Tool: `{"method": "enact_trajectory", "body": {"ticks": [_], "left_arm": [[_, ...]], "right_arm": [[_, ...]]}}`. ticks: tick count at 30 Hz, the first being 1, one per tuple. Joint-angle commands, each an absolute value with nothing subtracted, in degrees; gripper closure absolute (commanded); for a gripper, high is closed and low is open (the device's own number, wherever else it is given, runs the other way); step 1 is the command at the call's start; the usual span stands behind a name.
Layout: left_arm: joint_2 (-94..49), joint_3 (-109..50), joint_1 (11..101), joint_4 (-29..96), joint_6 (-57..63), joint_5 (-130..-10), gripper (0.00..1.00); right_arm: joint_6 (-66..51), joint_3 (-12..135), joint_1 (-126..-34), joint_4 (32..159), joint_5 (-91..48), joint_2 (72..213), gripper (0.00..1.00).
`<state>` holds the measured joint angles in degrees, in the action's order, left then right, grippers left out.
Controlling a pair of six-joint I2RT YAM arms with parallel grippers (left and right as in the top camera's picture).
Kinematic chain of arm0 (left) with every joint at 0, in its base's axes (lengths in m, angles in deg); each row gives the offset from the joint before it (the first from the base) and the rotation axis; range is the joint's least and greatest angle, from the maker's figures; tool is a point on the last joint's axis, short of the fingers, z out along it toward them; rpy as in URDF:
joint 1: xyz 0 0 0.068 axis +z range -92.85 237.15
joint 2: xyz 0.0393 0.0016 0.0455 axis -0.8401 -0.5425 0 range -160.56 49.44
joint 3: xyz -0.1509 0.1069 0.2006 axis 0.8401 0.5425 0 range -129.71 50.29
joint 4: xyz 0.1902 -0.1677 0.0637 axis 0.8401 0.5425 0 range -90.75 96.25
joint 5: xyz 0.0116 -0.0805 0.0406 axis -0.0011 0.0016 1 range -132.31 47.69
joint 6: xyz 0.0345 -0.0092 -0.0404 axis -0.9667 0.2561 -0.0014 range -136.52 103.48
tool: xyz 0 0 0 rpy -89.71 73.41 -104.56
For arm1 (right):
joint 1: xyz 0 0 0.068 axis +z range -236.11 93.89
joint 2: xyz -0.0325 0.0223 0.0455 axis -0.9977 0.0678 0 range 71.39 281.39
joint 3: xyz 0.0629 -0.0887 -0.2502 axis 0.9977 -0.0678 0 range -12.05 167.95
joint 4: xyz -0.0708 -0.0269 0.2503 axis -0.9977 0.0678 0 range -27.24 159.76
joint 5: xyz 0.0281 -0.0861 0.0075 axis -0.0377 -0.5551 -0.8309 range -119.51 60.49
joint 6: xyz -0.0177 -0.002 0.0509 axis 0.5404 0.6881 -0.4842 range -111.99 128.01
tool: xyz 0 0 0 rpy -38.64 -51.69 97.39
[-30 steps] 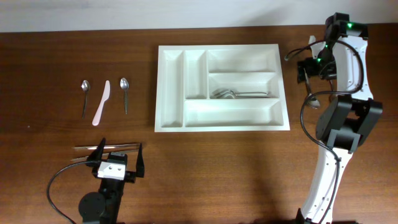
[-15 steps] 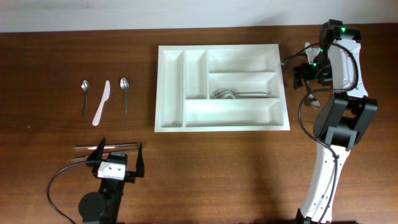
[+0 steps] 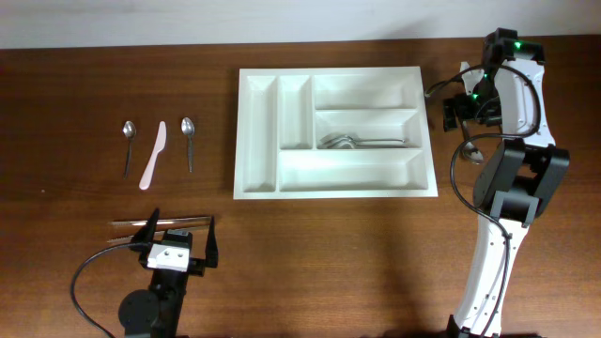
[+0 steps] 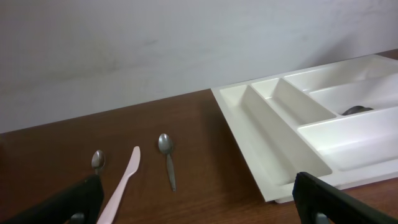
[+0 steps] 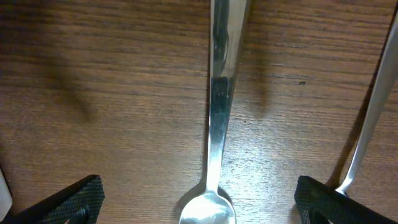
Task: Pack container
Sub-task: 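Lower the right gripper onto a silver spoon handle and grasp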
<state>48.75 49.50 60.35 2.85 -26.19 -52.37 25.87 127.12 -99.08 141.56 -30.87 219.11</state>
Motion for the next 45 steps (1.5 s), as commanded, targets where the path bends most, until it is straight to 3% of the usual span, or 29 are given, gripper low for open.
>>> {"method": "enact_trajectory", "body": {"ticks": [1,45], "left_arm": [[49.14,49.76,60.72,2.96,-26.91,-51.96,0.01],[49.14,49.76,60.72,2.96,-26.91,-51.96,0.01]], "right_arm": [[26.03,128.0,-98.89,141.41,-30.09,220.0,0.01],[27.47,122.58,-98.95,137.85,-29.63,221.88,0.01]]}}
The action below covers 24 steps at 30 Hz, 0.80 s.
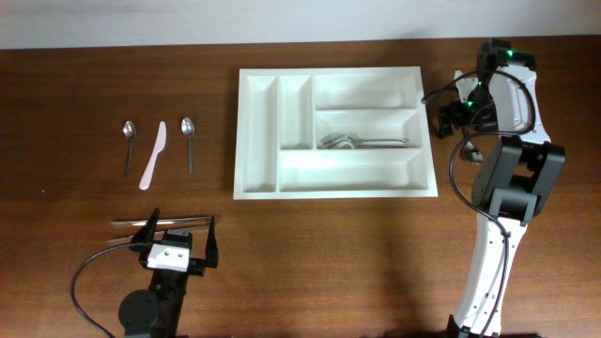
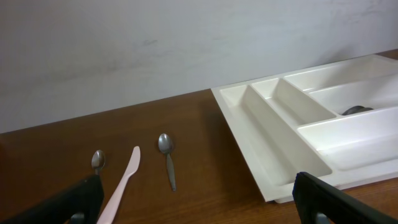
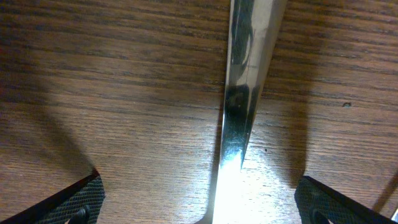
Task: Pack container
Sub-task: 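Lower the right gripper onto a silver spoon handle and grasp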
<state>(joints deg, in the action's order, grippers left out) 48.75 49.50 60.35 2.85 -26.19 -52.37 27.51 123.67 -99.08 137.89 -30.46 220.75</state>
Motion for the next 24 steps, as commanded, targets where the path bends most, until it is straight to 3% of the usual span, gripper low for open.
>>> {"method": "enact_trajectory", "body": {"ticks": [1,2,8,13,24], "left_arm": [[49.14,49.76,60.72,2.96,-26.91,-51.96,0.01],[49.14,49.76,60.72,2.94,-26.91,-51.96,0.01],[49.14,49.76,60.72,2.96,-26.91,-51.96,0.01],[49.14,49.76,60.72,2.94,-26.91,-51.96,0.01],[49.14,49.76,60.72,2.96,-26.91,-51.96,0.01]], "right_arm": [[27.47,122.45,-98.95,137.89,-29.65,221.88,0.01],[27.47,122.38,-98.95,137.96,-29.65,221.88,0.0],[27.45,122.18,-99.04,137.91,-29.71,221.88,0.21],[27.03,122.18,-99.63,137.93,-29.8,221.88,0.3],[27.03,122.18,-101.25,138.61,-29.96,221.88,0.65]]}}
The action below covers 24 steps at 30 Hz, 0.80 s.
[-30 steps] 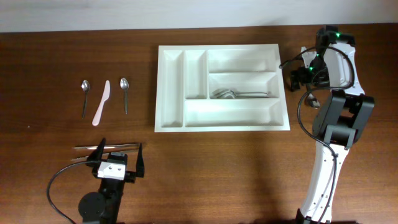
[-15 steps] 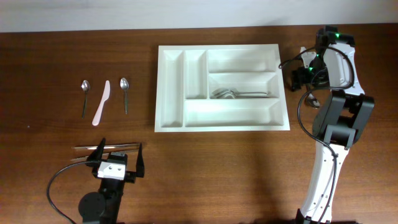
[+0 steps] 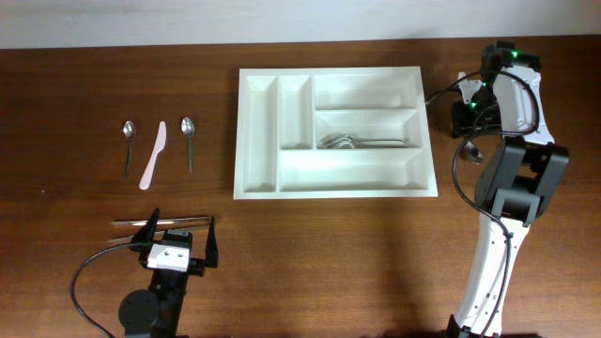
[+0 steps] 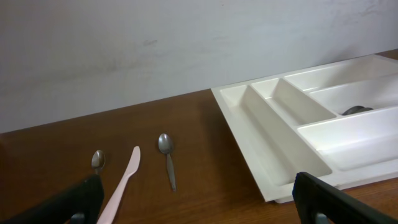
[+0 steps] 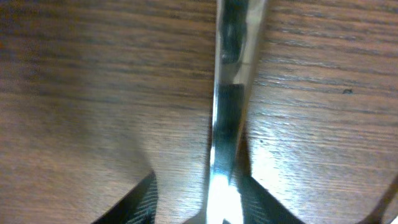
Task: Pack container
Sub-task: 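Lower the right gripper onto a silver spoon handle and grasp, then lift the spoon and carry it over the tray's upper compartment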
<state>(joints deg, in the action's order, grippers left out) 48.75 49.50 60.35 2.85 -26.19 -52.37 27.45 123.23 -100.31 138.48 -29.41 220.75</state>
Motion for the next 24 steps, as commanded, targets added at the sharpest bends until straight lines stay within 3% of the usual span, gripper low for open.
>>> {"method": "enact_trajectory", "body": {"ticks": [1,6,11,24], "left_arm": [[49.14,49.76,60.72,2.96,-26.91,-51.96,0.01],[49.14,49.76,60.72,2.96,-26.91,-51.96,0.01],[49.14,49.76,60.72,2.96,-26.91,-51.96,0.01],[49.14,49.76,60.72,2.94,-26.91,-51.96,0.01]], "right_arm": [[27.03,122.18,-101.25,138.59,-29.96,221.88,0.68],[27.03,122.18,-101.25,138.59,-29.96,221.88,0.78],[27.01,122.21,-101.25,138.59,-29.93,221.88,0.95],[12.85,128.67,-100.61,138.83,-29.58,221.01,0.96]]}}
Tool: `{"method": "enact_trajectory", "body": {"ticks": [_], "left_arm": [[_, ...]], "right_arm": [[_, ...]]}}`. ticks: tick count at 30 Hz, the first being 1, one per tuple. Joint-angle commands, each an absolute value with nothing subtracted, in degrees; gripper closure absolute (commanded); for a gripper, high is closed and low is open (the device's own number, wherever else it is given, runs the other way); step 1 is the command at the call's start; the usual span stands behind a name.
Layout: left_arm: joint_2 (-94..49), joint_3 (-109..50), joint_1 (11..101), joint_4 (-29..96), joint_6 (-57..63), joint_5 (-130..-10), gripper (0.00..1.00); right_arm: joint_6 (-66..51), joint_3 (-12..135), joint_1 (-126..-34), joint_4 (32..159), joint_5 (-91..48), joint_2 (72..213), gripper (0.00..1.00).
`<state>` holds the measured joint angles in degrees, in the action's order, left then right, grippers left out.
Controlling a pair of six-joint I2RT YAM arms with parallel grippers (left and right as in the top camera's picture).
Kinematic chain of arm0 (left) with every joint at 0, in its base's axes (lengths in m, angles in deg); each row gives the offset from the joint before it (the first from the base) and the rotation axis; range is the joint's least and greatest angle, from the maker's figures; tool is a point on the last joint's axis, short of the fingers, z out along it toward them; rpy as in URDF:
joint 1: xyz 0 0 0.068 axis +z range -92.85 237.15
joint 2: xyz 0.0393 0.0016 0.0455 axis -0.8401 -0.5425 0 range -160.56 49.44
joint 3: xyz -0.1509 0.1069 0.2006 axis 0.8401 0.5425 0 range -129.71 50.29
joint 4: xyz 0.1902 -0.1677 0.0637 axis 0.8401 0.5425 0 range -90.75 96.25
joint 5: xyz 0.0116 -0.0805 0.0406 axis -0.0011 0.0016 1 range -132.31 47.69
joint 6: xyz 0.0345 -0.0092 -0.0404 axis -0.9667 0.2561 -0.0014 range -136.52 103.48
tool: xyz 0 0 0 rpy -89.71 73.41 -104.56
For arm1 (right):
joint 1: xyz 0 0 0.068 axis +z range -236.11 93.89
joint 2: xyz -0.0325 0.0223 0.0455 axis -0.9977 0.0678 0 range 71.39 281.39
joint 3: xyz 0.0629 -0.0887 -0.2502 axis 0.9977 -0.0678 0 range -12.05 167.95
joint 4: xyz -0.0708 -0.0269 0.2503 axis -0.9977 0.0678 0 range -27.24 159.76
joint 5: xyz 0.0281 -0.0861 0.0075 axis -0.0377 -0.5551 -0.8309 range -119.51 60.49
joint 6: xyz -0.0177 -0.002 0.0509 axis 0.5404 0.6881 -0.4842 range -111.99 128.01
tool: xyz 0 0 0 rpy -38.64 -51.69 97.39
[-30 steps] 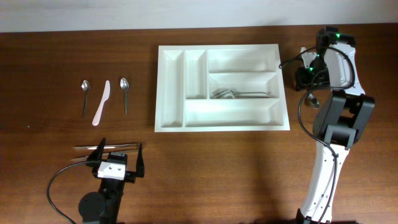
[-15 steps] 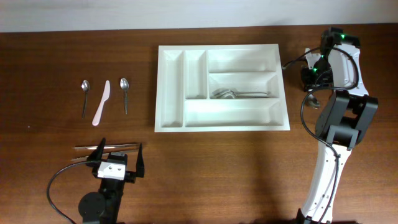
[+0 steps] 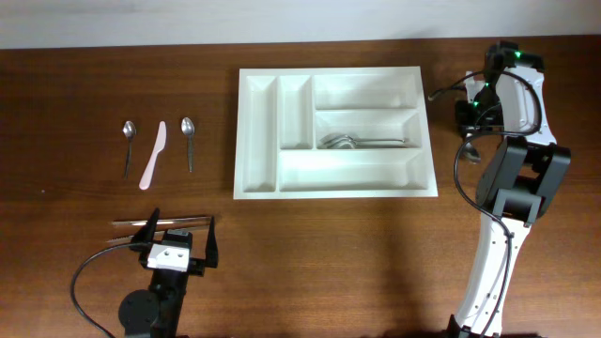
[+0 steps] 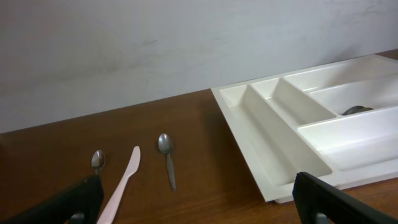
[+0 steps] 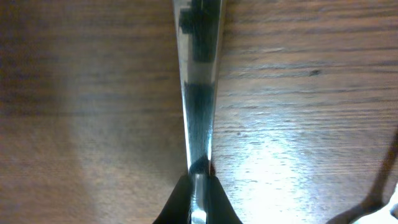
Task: Pack container
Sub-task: 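Lift the spoon and carry it over the tray's upper compartment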
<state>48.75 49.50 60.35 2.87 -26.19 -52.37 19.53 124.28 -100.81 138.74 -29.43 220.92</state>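
A white divided tray (image 3: 242, 131) lies at the table's middle, with metal spoons (image 3: 362, 142) in its middle compartment. My right gripper (image 3: 470, 115) is just right of the tray, down at the table. In the right wrist view it (image 5: 198, 202) is shut on the handle of a metal spoon (image 5: 198, 74), the dark fingertips (image 5: 175, 210) pinching both sides. Whether the spoon is off the wood cannot be told. My left gripper (image 4: 199, 208) rests open and holds nothing at the front left, its fingers (image 4: 68, 199) wide apart.
Left of the tray lie a small spoon (image 3: 128, 141), a pink knife (image 3: 154, 155) and another spoon (image 3: 188, 139). Chopsticks (image 3: 127, 225) lie by the left gripper. A second utensil (image 3: 472, 150) lies close to the right gripper. The right arm's base stands at the right edge.
The right gripper's fingers, then still a little apart on either side of the spoon handle, are now shut on it. The handle sits further left in the right wrist view. The left arm is unchanged.
The right gripper was open above a spoon lying right of the tray. It then stood lower over the handle, still wide open. Then its fingers were narrowed around the handle, and now they grip it. The left arm has stayed still throughout.
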Motion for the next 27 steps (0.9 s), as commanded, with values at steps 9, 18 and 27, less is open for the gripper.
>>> {"method": "enact_trajectory", "body": {"ticks": [9,18,27], "left_arm": [[49.14,49.76,60.72,2.94,-26.91,-51.96,0.01],[49.14,49.76,60.72,2.96,-26.91,-51.96,0.01],[49.14,49.76,60.72,2.96,-26.91,-51.96,0.01]], "right_arm": [[1.44,153.85,-98.06,147.2,-29.04,219.59,0.96],[-16.73,162.49,-91.87,149.15,-27.55,219.63,0.96],[-37.99,161.15,-83.7,140.49,-28.45,219.96,0.96]]}}
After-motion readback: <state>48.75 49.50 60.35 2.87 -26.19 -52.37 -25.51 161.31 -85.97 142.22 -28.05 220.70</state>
